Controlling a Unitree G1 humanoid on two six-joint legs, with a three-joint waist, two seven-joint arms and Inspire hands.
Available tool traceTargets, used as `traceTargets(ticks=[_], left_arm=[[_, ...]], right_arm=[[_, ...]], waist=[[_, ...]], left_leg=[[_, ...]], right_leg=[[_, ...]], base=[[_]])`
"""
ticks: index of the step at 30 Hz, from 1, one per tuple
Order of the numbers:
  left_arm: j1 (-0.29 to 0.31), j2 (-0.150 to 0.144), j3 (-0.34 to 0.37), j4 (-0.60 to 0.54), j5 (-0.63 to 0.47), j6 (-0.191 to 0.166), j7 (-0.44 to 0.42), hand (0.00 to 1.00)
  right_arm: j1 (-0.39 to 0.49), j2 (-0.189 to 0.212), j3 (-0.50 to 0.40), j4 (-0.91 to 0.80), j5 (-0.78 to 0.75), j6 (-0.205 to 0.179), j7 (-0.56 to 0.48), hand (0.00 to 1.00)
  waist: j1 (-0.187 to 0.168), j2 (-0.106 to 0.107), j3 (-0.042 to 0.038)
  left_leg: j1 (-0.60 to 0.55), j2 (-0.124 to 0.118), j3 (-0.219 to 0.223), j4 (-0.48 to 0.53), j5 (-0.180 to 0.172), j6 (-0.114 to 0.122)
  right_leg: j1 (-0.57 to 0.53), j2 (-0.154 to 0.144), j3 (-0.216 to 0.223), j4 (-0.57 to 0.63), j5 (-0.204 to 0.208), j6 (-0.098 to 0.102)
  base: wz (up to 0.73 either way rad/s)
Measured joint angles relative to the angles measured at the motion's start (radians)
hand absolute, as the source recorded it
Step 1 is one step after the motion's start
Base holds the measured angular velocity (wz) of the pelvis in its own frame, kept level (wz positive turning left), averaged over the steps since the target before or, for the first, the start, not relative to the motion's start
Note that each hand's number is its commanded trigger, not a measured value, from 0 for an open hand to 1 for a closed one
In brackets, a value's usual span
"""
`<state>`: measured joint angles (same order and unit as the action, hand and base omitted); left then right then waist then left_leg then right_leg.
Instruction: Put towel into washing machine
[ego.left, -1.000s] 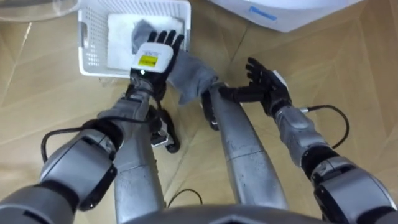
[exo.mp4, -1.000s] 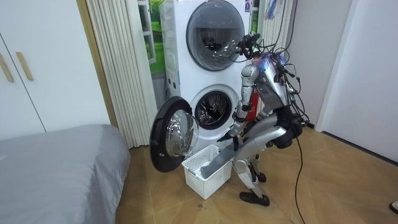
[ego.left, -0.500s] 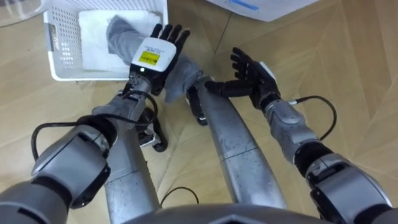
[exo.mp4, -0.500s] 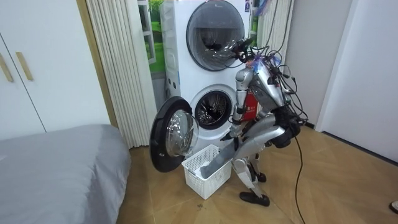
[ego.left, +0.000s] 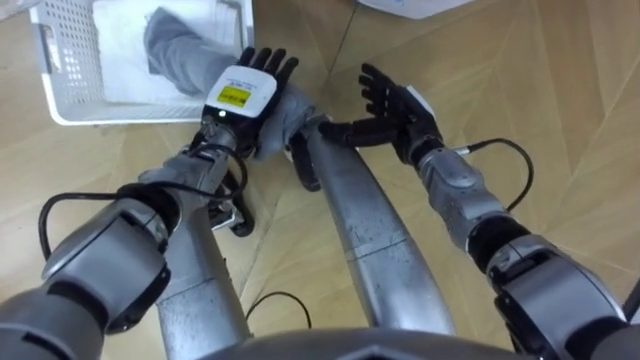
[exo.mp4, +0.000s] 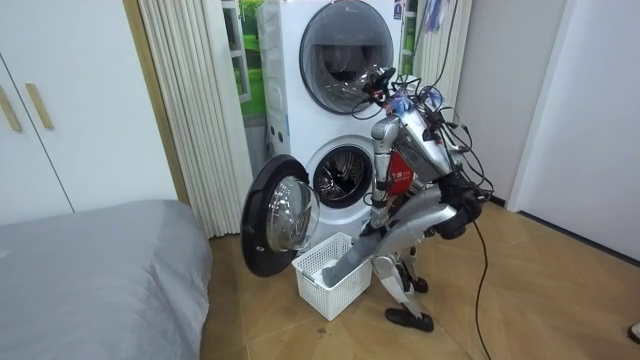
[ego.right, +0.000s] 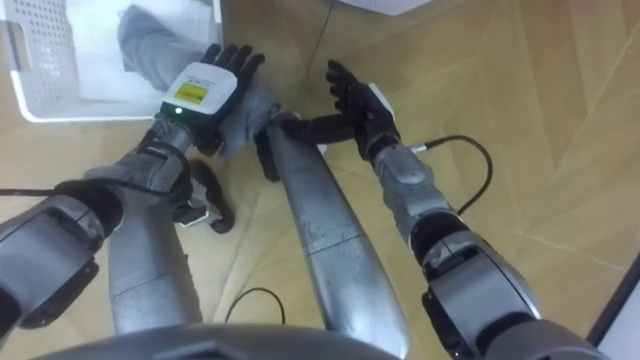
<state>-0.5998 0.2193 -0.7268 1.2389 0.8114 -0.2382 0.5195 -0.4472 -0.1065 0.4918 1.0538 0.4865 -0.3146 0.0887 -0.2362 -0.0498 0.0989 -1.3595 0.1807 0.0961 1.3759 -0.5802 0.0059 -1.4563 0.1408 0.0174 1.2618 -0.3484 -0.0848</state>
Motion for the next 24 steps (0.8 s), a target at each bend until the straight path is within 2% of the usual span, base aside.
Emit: traceTargets(ticks=[1, 7, 14, 17, 24], left_arm=[[-0.003, 0.000, -0.003, 0.000, -0.014, -0.002, -0.009, 1.00], [-0.025, 0.003, -0.002, 0.000, -0.121, -0.002, -0.089, 1.00], [-0.046, 0.012, -0.001, 0.000, -0.123, -0.001, -0.105, 1.00], [-0.051, 0.015, -0.002, 0.000, -0.125, -0.001, -0.109, 1.00], [-0.054, 0.016, -0.003, 0.000, -0.127, -0.001, -0.119, 1.00]], right_arm=[[-0.003, 0.000, 0.003, 0.002, 0.000, 0.001, 0.000, 0.00], [-0.023, -0.001, 0.017, 0.017, 0.000, 0.003, -0.007, 0.00], [-0.033, 0.000, 0.033, 0.017, -0.001, -0.002, -0.021, 0.00], [-0.041, 0.001, 0.036, 0.029, -0.003, -0.002, -0.021, 0.00], [-0.046, 0.003, 0.036, 0.052, -0.001, 0.004, -0.019, 0.00]], waist=[[0.001, -0.001, -0.0004], [0.002, -0.003, -0.0006], [0.005, -0.007, 0.0001], [0.001, -0.009, -0.0003], [0.005, -0.014, -0.0012]], left_leg=[[0.000, 0.000, -0.001, 0.000, 0.000, 0.000], [-0.009, -0.001, -0.004, -0.003, 0.000, 0.000], [-0.017, -0.006, -0.005, -0.006, 0.000, 0.000], [-0.019, -0.023, -0.017, -0.008, 0.000, 0.000], [-0.008, -0.028, -0.020, -0.008, 0.000, 0.000]], right_leg=[[0.000, 0.000, -0.001, 0.000, 0.000, 0.000], [-0.007, -0.001, -0.004, -0.004, 0.000, 0.000], [-0.016, -0.003, -0.003, -0.005, 0.000, 0.000], [-0.016, -0.011, -0.007, -0.005, 0.000, 0.000], [-0.002, -0.022, -0.017, -0.010, 0.000, 0.000]], base=[[0.00], [0.00], [0.00], [0.01], [0.00]])
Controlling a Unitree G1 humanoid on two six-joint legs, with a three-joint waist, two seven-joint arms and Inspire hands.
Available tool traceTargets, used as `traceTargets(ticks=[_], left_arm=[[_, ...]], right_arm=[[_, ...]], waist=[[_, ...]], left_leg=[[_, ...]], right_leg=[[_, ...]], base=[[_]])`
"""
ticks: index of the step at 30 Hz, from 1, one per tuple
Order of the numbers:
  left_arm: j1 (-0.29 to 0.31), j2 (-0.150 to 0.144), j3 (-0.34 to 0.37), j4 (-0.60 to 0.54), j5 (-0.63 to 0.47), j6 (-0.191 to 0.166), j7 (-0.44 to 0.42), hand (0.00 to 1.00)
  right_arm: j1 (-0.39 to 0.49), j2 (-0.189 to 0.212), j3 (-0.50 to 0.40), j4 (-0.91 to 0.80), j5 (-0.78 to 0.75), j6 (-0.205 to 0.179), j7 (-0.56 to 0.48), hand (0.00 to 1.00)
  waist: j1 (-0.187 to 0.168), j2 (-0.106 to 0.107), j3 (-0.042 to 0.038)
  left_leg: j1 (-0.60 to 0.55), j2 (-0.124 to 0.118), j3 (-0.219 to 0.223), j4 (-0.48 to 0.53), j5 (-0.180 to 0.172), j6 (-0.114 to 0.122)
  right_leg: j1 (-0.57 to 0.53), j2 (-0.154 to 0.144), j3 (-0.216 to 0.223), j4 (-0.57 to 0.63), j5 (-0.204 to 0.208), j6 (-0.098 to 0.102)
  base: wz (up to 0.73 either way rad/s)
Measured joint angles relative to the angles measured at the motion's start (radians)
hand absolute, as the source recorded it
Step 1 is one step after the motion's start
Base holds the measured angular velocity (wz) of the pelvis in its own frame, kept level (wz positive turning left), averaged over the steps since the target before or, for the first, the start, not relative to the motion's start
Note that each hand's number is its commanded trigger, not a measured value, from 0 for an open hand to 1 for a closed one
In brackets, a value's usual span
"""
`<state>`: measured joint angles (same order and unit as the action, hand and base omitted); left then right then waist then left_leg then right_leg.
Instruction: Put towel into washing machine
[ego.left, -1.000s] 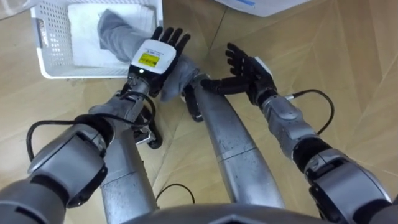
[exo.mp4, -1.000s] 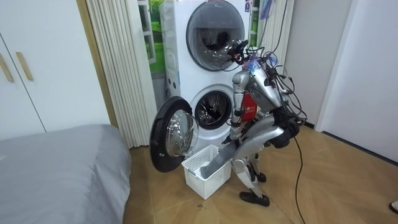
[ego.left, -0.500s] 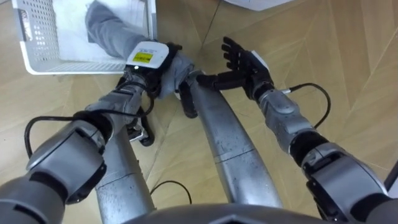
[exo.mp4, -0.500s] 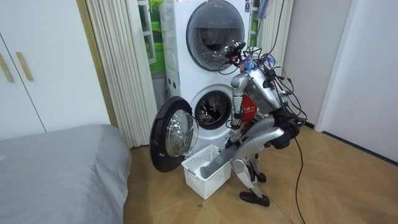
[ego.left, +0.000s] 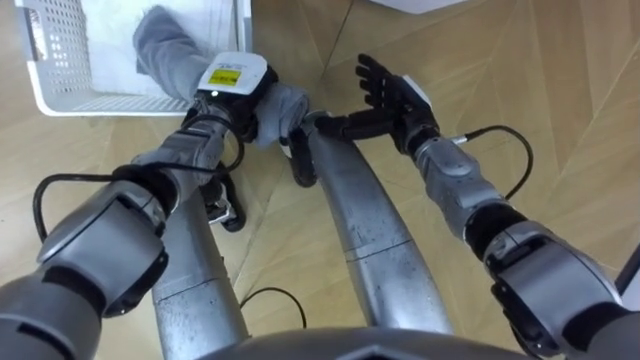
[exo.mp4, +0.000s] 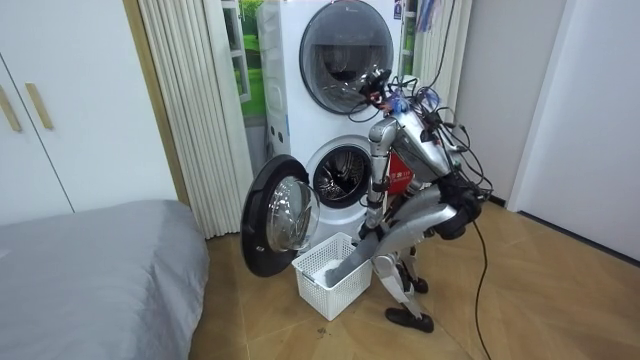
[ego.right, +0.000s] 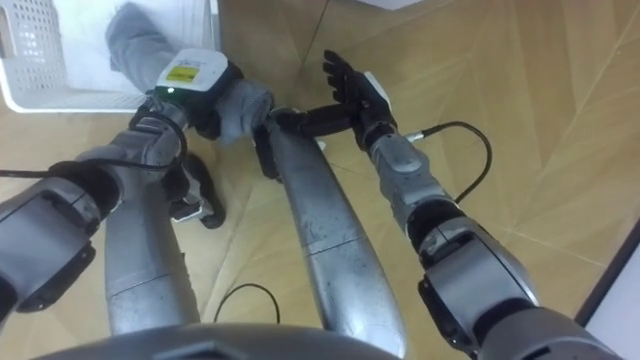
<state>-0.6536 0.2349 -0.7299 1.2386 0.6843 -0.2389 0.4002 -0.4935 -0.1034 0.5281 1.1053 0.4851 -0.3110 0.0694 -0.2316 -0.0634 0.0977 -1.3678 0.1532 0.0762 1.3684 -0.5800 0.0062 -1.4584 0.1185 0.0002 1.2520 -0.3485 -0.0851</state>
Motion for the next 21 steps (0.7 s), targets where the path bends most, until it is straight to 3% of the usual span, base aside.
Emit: traceTargets(ticks=[5, 8, 13, 17, 21], left_arm=[[0.026, -0.004, -0.002, 0.000, -0.004, 0.000, -0.017, 1.00], [0.042, -0.011, -0.002, 0.000, -0.005, 0.000, -0.019, 1.00], [0.071, -0.025, 0.010, 0.000, -0.008, -0.002, -0.026, 1.00], [0.083, -0.028, 0.032, -0.003, -0.047, -0.005, -0.032, 1.00], [0.082, -0.024, 0.100, -0.016, -0.226, -0.016, -0.033, 1.00]], right_arm=[[0.011, 0.017, 0.001, 0.041, -0.002, 0.008, -0.003, 0.00], [0.041, 0.018, 0.001, 0.054, -0.017, 0.008, -0.003, 0.00], [0.055, 0.011, -0.001, 0.131, -0.027, 0.040, -0.001, 0.00], [0.078, -0.034, -0.002, 0.170, -0.051, 0.051, -0.001, 0.00], [0.090, -0.075, -0.007, 0.192, -0.056, 0.053, -0.001, 0.00]], waist=[[0.005, 0.001, -0.0006], [0.020, 0.002, -0.0020], [0.046, 0.007, -0.0045], [0.077, 0.013, -0.0062], [0.094, 0.021, -0.0063]], left_leg=[[0.061, -0.010, 0.000, -0.031, 0.002, 0.000], [0.118, -0.013, 0.005, -0.088, 0.016, 0.002], [0.252, -0.029, 0.016, -0.220, 0.057, 0.004], [0.366, -0.028, 0.032, -0.310, 0.081, 0.013], [0.462, -0.029, 0.051, -0.374, 0.093, 0.026]], right_leg=[[0.059, -0.008, -0.002, -0.026, 0.000, 0.000], [0.121, -0.012, -0.001, -0.081, 0.009, 0.001], [0.259, -0.027, 0.000, -0.206, 0.033, 0.004], [0.376, -0.037, -0.005, -0.302, 0.050, 0.010], [0.469, -0.059, -0.021, -0.362, 0.060, 0.016]], base=[[0.01], [0.03], [0.03], [-0.04], [-0.05]])
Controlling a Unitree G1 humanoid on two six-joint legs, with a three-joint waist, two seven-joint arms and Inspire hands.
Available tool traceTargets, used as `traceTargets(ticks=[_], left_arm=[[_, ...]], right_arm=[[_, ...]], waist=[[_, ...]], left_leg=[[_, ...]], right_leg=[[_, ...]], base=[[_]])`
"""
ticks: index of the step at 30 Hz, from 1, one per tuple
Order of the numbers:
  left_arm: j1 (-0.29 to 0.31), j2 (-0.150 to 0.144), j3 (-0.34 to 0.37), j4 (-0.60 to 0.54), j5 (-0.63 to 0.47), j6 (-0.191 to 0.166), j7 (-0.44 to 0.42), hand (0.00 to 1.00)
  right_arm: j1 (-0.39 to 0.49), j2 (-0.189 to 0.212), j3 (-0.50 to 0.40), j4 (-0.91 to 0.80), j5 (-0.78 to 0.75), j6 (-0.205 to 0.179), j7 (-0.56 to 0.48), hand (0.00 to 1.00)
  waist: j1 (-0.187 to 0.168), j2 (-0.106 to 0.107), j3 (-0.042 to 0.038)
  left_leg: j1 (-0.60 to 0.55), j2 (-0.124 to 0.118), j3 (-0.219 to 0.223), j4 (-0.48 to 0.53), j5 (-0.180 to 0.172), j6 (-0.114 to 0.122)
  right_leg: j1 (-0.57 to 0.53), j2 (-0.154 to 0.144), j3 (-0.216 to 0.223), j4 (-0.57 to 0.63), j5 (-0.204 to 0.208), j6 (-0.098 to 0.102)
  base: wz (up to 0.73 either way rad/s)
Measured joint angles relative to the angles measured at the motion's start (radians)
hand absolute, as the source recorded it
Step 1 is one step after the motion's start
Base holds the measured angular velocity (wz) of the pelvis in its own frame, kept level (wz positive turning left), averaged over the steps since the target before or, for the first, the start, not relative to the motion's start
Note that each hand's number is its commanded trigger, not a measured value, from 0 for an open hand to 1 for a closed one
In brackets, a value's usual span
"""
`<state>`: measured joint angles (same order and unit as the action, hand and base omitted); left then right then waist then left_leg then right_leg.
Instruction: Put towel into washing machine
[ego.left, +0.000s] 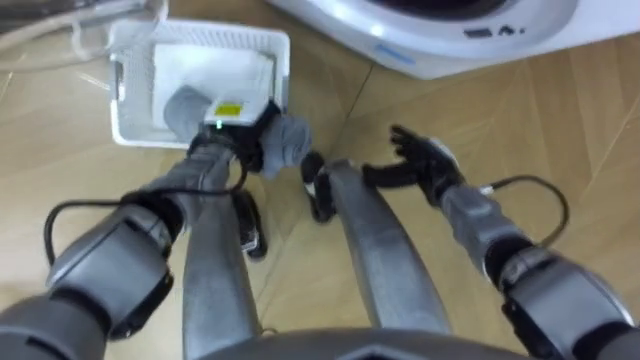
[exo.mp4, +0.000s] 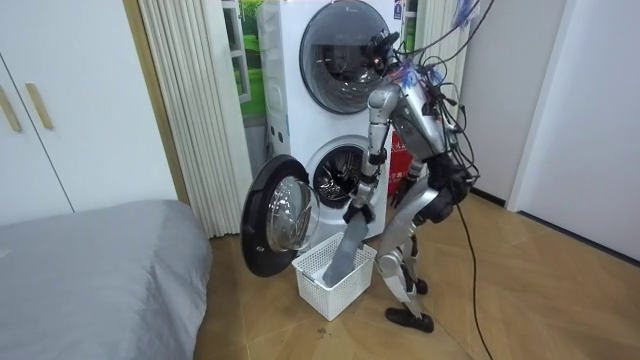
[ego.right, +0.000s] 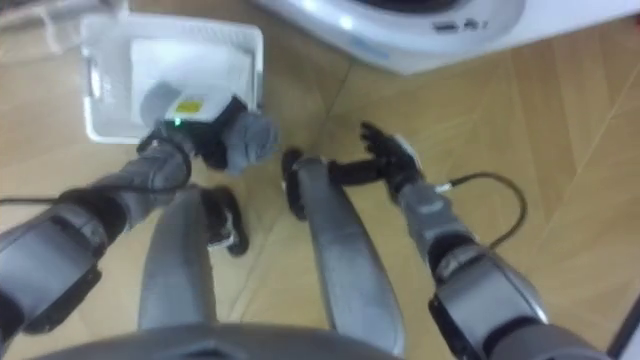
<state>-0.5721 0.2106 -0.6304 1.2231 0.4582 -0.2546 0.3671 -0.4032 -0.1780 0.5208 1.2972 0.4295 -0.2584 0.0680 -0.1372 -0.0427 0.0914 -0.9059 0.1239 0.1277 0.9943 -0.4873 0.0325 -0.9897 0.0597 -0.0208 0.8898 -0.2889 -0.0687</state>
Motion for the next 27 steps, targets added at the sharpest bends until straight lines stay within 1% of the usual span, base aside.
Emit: traceTargets(ticks=[1, 2, 3, 4, 5, 6, 8, 9, 10, 11, 13, 14, 15, 16, 17, 18, 19, 21, 23, 24, 25, 27], left_arm=[[-0.001, -0.005, 0.036, -0.012, -0.062, -0.004, -0.002, 1.00], [-0.001, -0.004, 0.053, -0.017, -0.094, -0.008, -0.004, 1.00], [-0.002, -0.003, 0.083, -0.029, -0.155, -0.008, -0.010, 1.00], [-0.002, -0.003, 0.097, -0.038, -0.181, -0.009, -0.014, 1.00], [-0.002, -0.003, 0.119, -0.066, -0.240, -0.008, -0.026, 1.00], [-0.002, -0.007, 0.124, -0.096, -0.312, -0.010, -0.035, 1.00], [-0.002, -0.019, 0.140, -0.128, -0.399, -0.019, -0.059, 1.00], [-0.001, -0.024, 0.137, -0.148, -0.456, -0.020, -0.086, 1.00], [0.000, -0.029, 0.138, -0.171, -0.509, -0.020, -0.118, 1.00], [0.000, -0.033, 0.138, -0.185, -0.536, -0.019, -0.135, 1.00], [0.015, -0.055, 0.138, -0.248, -0.641, -0.020, -0.199, 1.00], [0.023, -0.062, 0.138, -0.268, -0.665, -0.020, -0.214, 1.00], [0.032, -0.077, 0.134, -0.292, -0.718, -0.021, -0.248, 1.00], [0.033, -0.089, 0.118, -0.300, -0.775, -0.021, -0.278, 1.00], [0.033, -0.093, 0.114, -0.301, -0.794, -0.021, -0.296, 1.00], [0.033, -0.103, 0.112, -0.301, -0.832, -0.021, -0.330, 1.00], [0.033, -0.107, 0.106, -0.303, -0.856, -0.021, -0.345, 1.00], [0.054, -0.108, 0.090, -0.359, -0.934, -0.021, -0.399, 1.00], [0.068, -0.108, 0.097, -0.400, -0.952, -0.021, -0.439, 1.00], [0.070, -0.109, 0.101, -0.412, -0.964, -0.021, -0.469, 1.00], [0.072, -0.109, 0.099, -0.413, -0.983, -0.021, -0.494, 1.00], [0.082, -0.108, 0.101, -0.413, -1.020, -0.018, -0.523, 1.00]], right_arm=[[0.000, -0.010, -0.004, 0.001, -0.007, 0.001, 0.001, 0.00], [-0.001, -0.013, -0.005, 0.002, -0.008, 0.005, 0.001, 0.00], [-0.002, -0.014, -0.007, 0.001, -0.010, 0.017, 0.002, 0.00], [-0.010, -0.014, -0.011, -0.001, -0.016, 0.021, 0.003, 0.00], [-0.010, -0.014, -0.019, -0.002, -0.036, 0.021, 0.009, 0.00], [-0.007, -0.014, -0.027, -0.002, -0.047, 0.023, 0.011, 0.00], [-0.007, -0.014, -0.035, -0.011, -0.061, 0.042, 0.014, 0.00], [-0.008, -0.014, -0.037, -0.025, -0.070, 0.045, 0.017, 0.00], [-0.013, -0.012, -0.045, -0.044, -0.088, 0.047, 0.018, 0.00], [-0.013, -0.011, -0.055, -0.058, -0.097, 0.050, 0.019, 0.00], [-0.017, 0.001, -0.087, -0.098, -0.129, 0.053, 0.019, 0.00], [-0.022, 0.004, -0.092, -0.102, -0.135, 0.053, 0.019, 0.00], [-0.031, 0.008, -0.091, -0.115, -0.143, 0.055, 0.018, 0.00], [-0.038, 0.013, -0.090, -0.136, -0.144, 0.057, 0.013, 0.00], [-0.046, 0.018, -0.090, -0.139, -0.146, 0.057, 0.011, 0.00], [-0.062, 0.027, -0.091, -0.145, -0.150, 0.056, 0.006, 0.00], [-0.069, 0.029, -0.091, -0.149, -0.152, 0.057, 0.005, 0.00], [-0.070, 0.029, -0.095, -0.212, -0.161, 0.057, -0.002, 0.00], [-0.066, 0.031, -0.106, -0.255, -0.165, 0.057, 0.001, 0.00], [-0.065, 0.035, -0.109, -0.266, -0.172, 0.055, 0.004, 0.00], [-0.060, 0.039, -0.110, -0.276, -0.185, 0.056, 0.005, 0.00], [-0.044, 0.045, -0.112, -0.295, -0.192, 0.057, 0.001, 0.00]], waist=[[0.008, 0.001, 0.0003], [0.011, 0.002, 0.0004], [0.014, 0.004, 0.0016], [0.016, 0.006, 0.0011], [0.021, 0.009, 0.0016], [0.021, 0.009, 0.0016], [0.035, 0.009, 0.0016], [0.035, 0.009, 0.0016], [0.041, 0.009, 0.0015], [0.044, 0.009, 0.0015], [0.055, 0.009, 0.0014], [0.058, 0.009, 0.0012], [0.064, 0.008, 0.0010], [0.069, 0.007, 0.0005], [0.071, 0.007, 0.0000], [0.074, 0.006, -0.0001], [0.074, 0.006, -0.0005], [0.083, 0.003, -0.0022], [0.086, -0.001, -0.0047], [0.087, -0.005, -0.0091], [0.087, -0.011, -0.0159], [0.087, -0.019, -0.0223]], left_leg=[[0.022, -0.001, 0.011, -0.015, 0.002, 0.004], [0.033, -0.001, 0.016, -0.022, 0.003, 0.006], [0.054, -0.001, 0.026, -0.033, 0.006, 0.010], [0.062, -0.001, 0.028, -0.036, 0.006, 0.010], [0.076, -0.005, 0.031, -0.051, 0.010, 0.016], [0.090, -0.019, 0.035, -0.071, 0.021, 0.021], [0.106, -0.027, 0.037, -0.089, 0.031, 0.024], [0.112, -0.035, 0.037, -0.098, 0.037, 0.026], [0.114, -0.036, 0.037, -0.101, 0.039, 0.027], [0.114, -0.035, 0.036, -0.101, 0.040, 0.028], [0.114, -0.034, 0.034, -0.114, 0.052, 0.028], [0.114, -0.034, 0.034, -0.118, 0.056, 0.029], [0.115, -0.035, 0.036, -0.128, 0.061, 0.030], [0.115, -0.034, 0.037, -0.131, 0.065, 0.031], [0.115, -0.034, 0.036, -0.130, 0.065, 0.031], [0.118, -0.036, 0.036, -0.131, 0.066, 0.031], [0.118, -0.036, 0.036, -0.132, 0.067, 0.031], [0.115, -0.036, 0.034, -0.134, 0.068, 0.031], [0.114, -0.036, 0.034, -0.134, 0.068, 0.031], [0.115, -0.036, 0.034, -0.133, 0.069, 0.031], [0.115, -0.034, 0.034, -0.131, 0.069, 0.031], [0.124, -0.033, 0.033, -0.130, 0.069, 0.031]], right_leg=[[0.019, -0.022, -0.030, -0.011, 0.002, -0.004], [0.027, -0.030, -0.039, -0.017, 0.003, -0.006], [0.047, -0.038, -0.049, -0.027, 0.006, -0.006], [0.055, -0.044, -0.059, -0.030, 0.007, -0.007], [0.070, -0.057, -0.075, -0.042, 0.010, -0.008], [0.079, -0.076, -0.085, -0.047, 0.010, -0.008], [0.095, -0.084, -0.087, -0.059, 0.015, -0.005], [0.101, -0.095, -0.092, -0.060, 0.015, -0.005], [0.104, -0.096, -0.093, -0.063, 0.016, -0.004], [0.106, -0.097, -0.096, -0.066, 0.018, -0.004], [0.114, -0.097, -0.105, -0.088, 0.030, -0.004], [0.116, -0.097, -0.106, -0.095, 0.034, -0.004], [0.119, -0.098, -0.109, -0.105, 0.040, -0.002], [0.121, -0.099, -0.111, -0.110, 0.043, -0.002], [0.121, -0.099, -0.111, -0.110, 0.044, -0.002], [0.123, -0.101, -0.112, -0.109, 0.044, -0.002], [0.124, -0.101, -0.112, -0.110, 0.044, -0.002], [0.122, -0.102, -0.114, -0.113, 0.045, -0.003], [0.122, -0.102, -0.114, -0.113, 0.045, -0.003], [0.123, -0.101, -0.114, -0.113, 0.045, -0.003], [0.125, -0.101, -0.116, -0.113, 0.045, -0.003], [0.135, -0.101, -0.118, -0.114, 0.045, -0.003]], base=[[-0.17], [-0.13], [-0.09], [-0.09], [0.08], [0.13], [0.16], [0.14], [0.13], [0.04], [0.08], [0.08], [0.06], [0.05], [0.03], [0.00], [0.00], [0.02], [0.00], [0.00], [0.00], [0.00]])
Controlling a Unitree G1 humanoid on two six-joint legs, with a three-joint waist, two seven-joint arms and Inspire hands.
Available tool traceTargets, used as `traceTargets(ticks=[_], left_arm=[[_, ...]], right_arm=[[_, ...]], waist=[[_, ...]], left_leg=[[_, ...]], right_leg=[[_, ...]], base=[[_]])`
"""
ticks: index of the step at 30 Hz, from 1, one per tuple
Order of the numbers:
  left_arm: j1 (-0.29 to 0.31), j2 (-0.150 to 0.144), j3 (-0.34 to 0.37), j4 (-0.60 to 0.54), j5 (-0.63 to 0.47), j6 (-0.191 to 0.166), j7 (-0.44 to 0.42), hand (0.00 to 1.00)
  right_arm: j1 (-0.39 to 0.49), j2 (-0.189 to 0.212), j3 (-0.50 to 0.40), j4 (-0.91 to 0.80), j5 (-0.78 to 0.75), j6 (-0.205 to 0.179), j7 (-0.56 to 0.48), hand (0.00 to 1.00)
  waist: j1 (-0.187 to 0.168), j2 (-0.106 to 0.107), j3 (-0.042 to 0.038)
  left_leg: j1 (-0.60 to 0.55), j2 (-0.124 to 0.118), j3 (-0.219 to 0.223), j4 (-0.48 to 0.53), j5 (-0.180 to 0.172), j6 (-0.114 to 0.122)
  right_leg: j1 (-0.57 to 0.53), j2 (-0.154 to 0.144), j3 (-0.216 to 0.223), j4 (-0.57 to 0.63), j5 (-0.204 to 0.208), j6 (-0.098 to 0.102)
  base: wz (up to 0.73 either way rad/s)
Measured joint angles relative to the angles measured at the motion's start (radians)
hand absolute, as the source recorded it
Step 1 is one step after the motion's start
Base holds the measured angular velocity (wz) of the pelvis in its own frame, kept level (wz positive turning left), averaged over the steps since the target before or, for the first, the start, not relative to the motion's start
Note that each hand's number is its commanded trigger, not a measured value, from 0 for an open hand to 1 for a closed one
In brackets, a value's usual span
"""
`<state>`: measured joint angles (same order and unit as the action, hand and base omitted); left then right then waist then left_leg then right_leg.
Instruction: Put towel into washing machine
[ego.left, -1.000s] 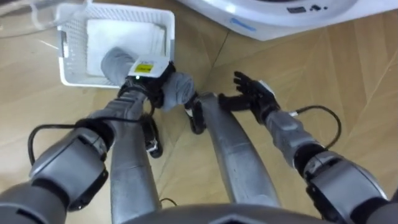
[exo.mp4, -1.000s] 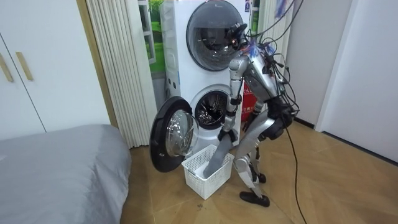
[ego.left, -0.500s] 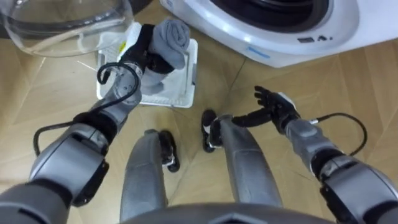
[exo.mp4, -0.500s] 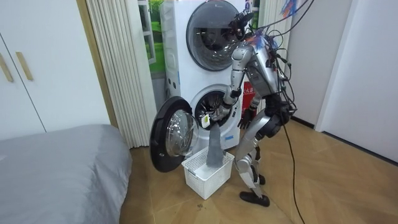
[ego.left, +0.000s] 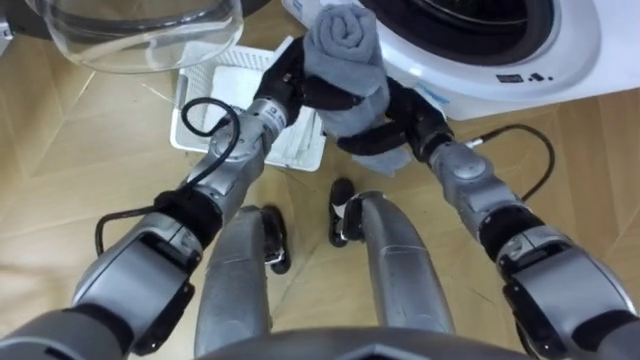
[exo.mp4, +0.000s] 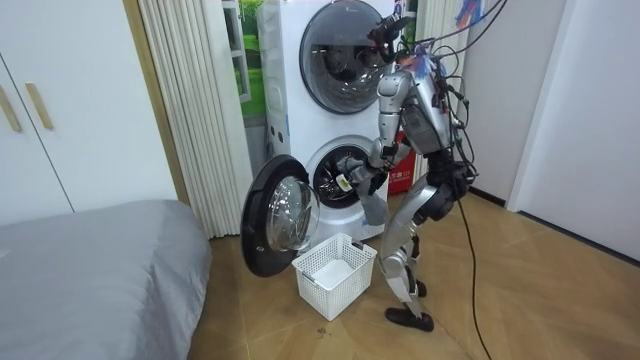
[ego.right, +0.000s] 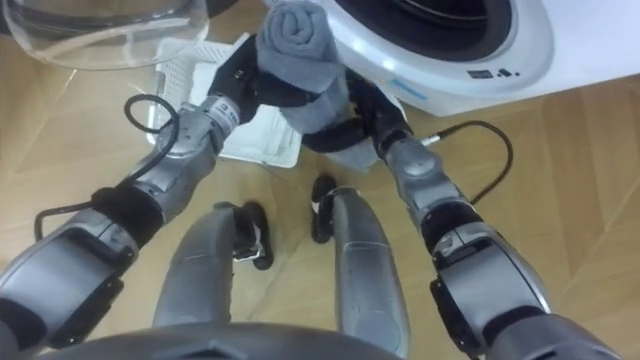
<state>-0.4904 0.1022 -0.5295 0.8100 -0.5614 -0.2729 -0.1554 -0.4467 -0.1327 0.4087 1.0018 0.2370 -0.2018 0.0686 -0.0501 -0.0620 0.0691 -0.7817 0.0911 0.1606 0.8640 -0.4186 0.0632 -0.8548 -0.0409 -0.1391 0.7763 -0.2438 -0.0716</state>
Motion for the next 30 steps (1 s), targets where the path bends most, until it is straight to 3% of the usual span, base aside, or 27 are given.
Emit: traceTargets(ticks=[7, 8, 9, 10, 12, 14, 24, 30], left_arm=[[0.043, 0.003, 0.009, -0.006, -0.146, 0.020, -0.059, 1.00], [0.047, 0.003, 0.014, -0.006, -0.182, 0.030, -0.062, 1.00], [0.052, 0.003, 0.016, -0.006, -0.220, 0.039, -0.069, 1.00], [0.054, 0.003, 0.016, -0.006, -0.240, 0.043, -0.072, 1.00], [0.078, 0.003, 0.015, -0.012, -0.320, 0.056, -0.077, 1.00], [0.102, 0.003, 0.016, -0.025, -0.363, 0.066, -0.077, 1.00], [0.116, 0.002, 0.016, -0.026, -0.548, 0.112, -0.087, 1.00], [0.117, 0.002, 0.021, -0.026, -0.571, 0.140, -0.090, 1.00]], right_arm=[[0.034, -0.001, -0.012, -0.042, -0.004, 0.009, 0.013, 0.00], [0.034, -0.001, -0.018, -0.045, -0.008, 0.009, 0.016, 0.59], [0.034, -0.001, -0.022, -0.045, -0.008, 0.009, 0.019, 0.70], [0.034, 0.000, -0.024, -0.045, -0.007, 0.009, 0.020, 1.00], [0.043, 0.003, -0.028, -0.045, -0.007, 0.008, 0.021, 1.00], [0.054, 0.006, -0.028, -0.045, -0.007, 0.007, 0.024, 1.00], [0.072, 0.016, 0.003, -0.031, 0.009, 0.008, 0.088, 1.00], [0.073, 0.009, -0.002, -0.002, 0.016, 0.007, 0.097, 1.00]], waist=[[0.004, -0.001, -0.0107], [0.004, 0.001, -0.0119], [0.004, 0.004, -0.0141], [0.004, 0.007, -0.0154], [0.003, 0.021, -0.0261], [0.005, 0.027, -0.0296], [0.030, 0.027, -0.0295], [0.030, 0.026, -0.0284]], left_leg=[[0.025, 0.003, -0.001, -0.004, 0.001, 0.001], [0.025, 0.003, -0.001, -0.004, 0.002, 0.004], [0.025, 0.002, -0.002, -0.005, 0.003, 0.005], [0.025, 0.002, -0.002, -0.006, 0.004, 0.007], [0.026, 0.001, -0.003, -0.014, 0.011, 0.009], [0.031, 0.000, -0.002, -0.015, 0.012, 0.009], [0.042, 0.000, -0.007, -0.024, 0.015, 0.003], [0.041, 0.000, -0.007, -0.033, 0.015, 0.003]], right_leg=[[0.033, 0.000, -0.009, -0.015, 0.010, 0.001], [0.034, 0.000, -0.011, -0.017, 0.014, 0.001], [0.036, -0.001, -0.012, -0.020, 0.017, 0.002], [0.037, -0.001, -0.013, -0.021, 0.019, 0.003], [0.041, -0.002, -0.016, -0.033, 0.025, 0.004], [0.045, -0.003, -0.016, -0.033, 0.025, 0.004], [0.056, -0.002, -0.019, -0.037, 0.025, 0.001], [0.057, -0.007, -0.031, -0.045, 0.024, 0.000]], base=[[0.02], [0.00], [0.03], [0.00], [0.00], [0.00], [0.00], [0.01]])
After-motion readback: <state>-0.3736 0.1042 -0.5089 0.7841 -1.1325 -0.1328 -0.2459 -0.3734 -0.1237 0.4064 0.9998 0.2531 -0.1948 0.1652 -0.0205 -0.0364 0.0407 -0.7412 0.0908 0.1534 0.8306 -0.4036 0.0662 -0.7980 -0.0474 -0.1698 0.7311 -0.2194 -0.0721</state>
